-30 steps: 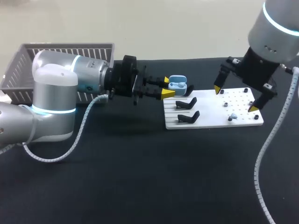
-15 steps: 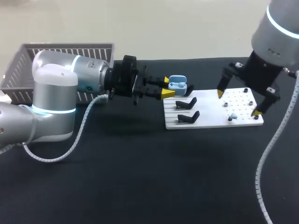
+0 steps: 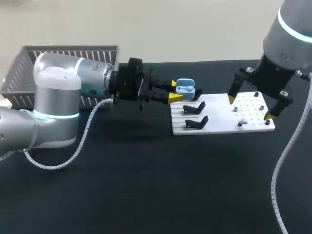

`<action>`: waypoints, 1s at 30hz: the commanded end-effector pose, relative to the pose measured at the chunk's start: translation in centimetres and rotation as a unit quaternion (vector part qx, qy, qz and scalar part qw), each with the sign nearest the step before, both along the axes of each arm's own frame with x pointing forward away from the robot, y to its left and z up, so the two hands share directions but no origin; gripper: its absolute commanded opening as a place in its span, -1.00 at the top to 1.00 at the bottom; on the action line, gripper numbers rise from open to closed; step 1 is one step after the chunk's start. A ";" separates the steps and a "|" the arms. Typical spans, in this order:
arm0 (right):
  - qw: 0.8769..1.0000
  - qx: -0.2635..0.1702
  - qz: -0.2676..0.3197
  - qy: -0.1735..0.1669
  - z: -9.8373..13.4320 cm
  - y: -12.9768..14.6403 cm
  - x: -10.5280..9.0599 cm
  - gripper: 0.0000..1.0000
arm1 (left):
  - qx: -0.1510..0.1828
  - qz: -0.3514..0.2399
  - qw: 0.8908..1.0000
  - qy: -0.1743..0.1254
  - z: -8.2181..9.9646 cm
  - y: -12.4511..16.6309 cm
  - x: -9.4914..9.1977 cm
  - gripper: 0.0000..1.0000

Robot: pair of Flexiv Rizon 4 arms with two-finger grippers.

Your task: Pick up each earbud case from the left stands, insert the matching earbuds, close the lid, and place the case in the box.

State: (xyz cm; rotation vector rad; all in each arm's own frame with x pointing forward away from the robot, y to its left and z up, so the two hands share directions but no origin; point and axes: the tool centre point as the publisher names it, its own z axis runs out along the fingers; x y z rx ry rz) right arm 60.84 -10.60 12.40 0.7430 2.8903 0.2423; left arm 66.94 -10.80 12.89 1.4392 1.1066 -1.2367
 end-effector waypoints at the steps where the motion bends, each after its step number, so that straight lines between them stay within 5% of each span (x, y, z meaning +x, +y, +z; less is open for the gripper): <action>1: 1.000 -0.002 -0.006 -0.020 -2.2 -0.2 -0.1 -1.00 | -0.001 0.002 1.000 -0.001 -0.1 0.0 -0.1 1.00; 10: 1.000 -0.005 -0.008 -0.019 -3.7 0.2 1.0 -0.76 | -0.001 0.002 1.000 -0.001 -0.1 0.0 -0.1 1.00; 11: 1.000 -0.005 -0.007 -0.019 -3.9 0.3 1.1 -0.56 | -0.001 0.002 1.000 -0.001 -0.1 0.0 -0.1 1.00; 14: 1.000 -0.005 -0.008 -0.018 -4.3 0.2 1.4 -0.47 | -0.001 0.002 1.000 -0.001 -0.1 0.0 -0.1 1.00; 16: 1.000 -0.004 -0.010 -0.014 -4.5 0.1 1.7 0.01 | -0.001 0.002 1.000 -0.001 -0.1 0.0 -0.1 1.00; 22: 1.000 -0.008 -0.010 -0.007 -5.3 0.0 2.4 0.26 | -0.001 0.002 1.000 -0.001 -0.1 0.0 -0.1 1.00; 30: 1.000 -0.010 -0.011 -0.002 -6.1 -0.9 3.1 0.29 | -0.001 0.002 1.000 -0.001 -0.1 0.0 -0.1 1.00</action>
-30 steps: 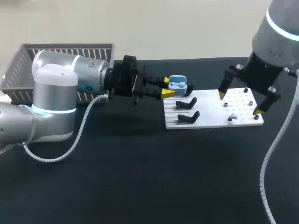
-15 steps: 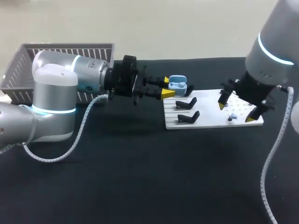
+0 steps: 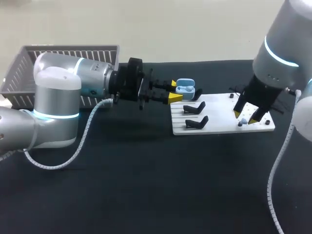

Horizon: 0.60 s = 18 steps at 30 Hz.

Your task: Pick up each earbud case from the left stands, insert the matching earbuds, close the lid, and place the case in the box.

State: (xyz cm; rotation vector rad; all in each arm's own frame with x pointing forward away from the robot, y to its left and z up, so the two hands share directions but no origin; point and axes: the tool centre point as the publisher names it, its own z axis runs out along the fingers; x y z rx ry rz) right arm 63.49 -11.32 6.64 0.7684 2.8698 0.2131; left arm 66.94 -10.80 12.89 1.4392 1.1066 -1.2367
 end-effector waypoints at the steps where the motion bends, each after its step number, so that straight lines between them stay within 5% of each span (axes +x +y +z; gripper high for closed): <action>1: 1.000 -0.002 0.000 0.004 -0.5 -0.2 0.5 0.29 | -0.001 0.002 1.000 -0.001 -0.1 0.0 -0.1 1.00; 18: 1.000 -0.004 -0.001 0.018 -2.6 -1.2 1.6 0.15 | -0.001 0.002 1.000 -0.001 -0.1 0.0 -0.1 1.00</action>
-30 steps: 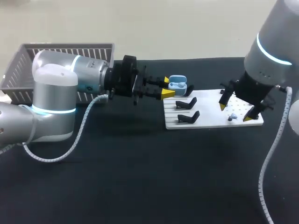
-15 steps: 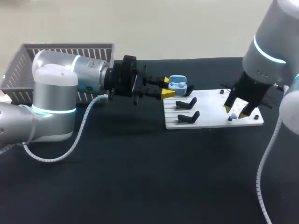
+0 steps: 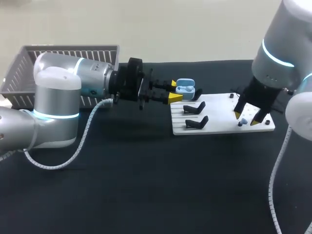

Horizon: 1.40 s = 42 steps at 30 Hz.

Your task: Pick up each earbud case from the left stands, insert the matching earbuds, close the lid, and place the case in the box.

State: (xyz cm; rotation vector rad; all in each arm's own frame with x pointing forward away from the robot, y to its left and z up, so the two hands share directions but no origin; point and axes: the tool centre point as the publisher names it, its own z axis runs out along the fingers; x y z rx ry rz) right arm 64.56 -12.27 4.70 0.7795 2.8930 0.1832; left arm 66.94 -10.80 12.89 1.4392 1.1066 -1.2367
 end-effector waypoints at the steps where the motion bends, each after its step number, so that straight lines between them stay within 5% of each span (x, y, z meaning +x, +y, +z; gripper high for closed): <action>1: 1.000 0.000 0.000 0.005 -0.9 -0.2 0.6 0.15 | -0.001 0.002 1.000 -0.001 -0.1 0.0 -0.1 1.00; 34: 1.000 0.008 0.009 0.018 -2.5 -0.7 1.5 0.44 | -0.001 0.002 1.000 -0.001 -0.1 0.0 -0.1 1.00; 39: 1.000 0.008 0.010 0.019 -2.6 -0.7 1.5 0.56 | -0.001 0.002 1.000 -0.001 -0.1 0.0 -0.1 1.00; 42: 1.000 0.007 0.011 0.019 -2.6 -0.7 1.4 0.98 | -0.001 0.002 1.000 -0.001 -0.1 0.0 -0.1 1.00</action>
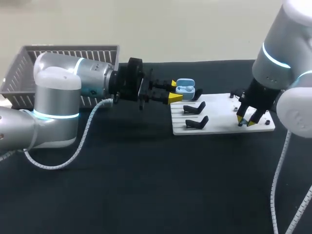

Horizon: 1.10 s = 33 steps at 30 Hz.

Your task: Pick up each earbud case from the left stands, insert the matching earbuds, close the lid, and place the case in the box.

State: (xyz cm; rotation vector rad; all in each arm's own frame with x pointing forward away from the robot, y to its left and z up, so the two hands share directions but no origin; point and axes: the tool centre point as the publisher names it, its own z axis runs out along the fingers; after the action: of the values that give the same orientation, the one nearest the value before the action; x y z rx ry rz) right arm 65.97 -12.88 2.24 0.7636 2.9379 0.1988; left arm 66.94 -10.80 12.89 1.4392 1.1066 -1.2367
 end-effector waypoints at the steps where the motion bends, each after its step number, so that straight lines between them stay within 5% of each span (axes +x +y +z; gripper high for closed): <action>1: 1.000 -0.003 0.000 0.001 -0.1 0.0 0.0 1.00 | -0.001 0.002 1.000 -0.001 -0.1 0.0 -0.1 1.00; 14: 1.000 -0.007 0.004 -0.011 2.1 -0.2 -1.4 1.00 | -0.001 0.002 1.000 -0.001 -0.1 0.0 -0.1 1.00; 27: 0.994 -0.042 0.069 -0.070 9.6 1.1 -5.4 1.00 | -0.001 0.002 1.000 -0.001 -0.1 0.0 -0.1 1.00; 33: 0.994 -0.047 0.076 -0.070 10.3 1.4 -5.7 1.00 | -0.001 0.002 1.000 -0.001 -0.1 0.0 -0.1 1.00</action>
State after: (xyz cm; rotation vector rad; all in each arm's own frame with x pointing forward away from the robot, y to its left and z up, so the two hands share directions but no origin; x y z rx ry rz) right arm 60.83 -11.30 12.09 0.4912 2.8715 0.1200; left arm 66.94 -10.80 12.89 1.4392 1.1066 -1.2367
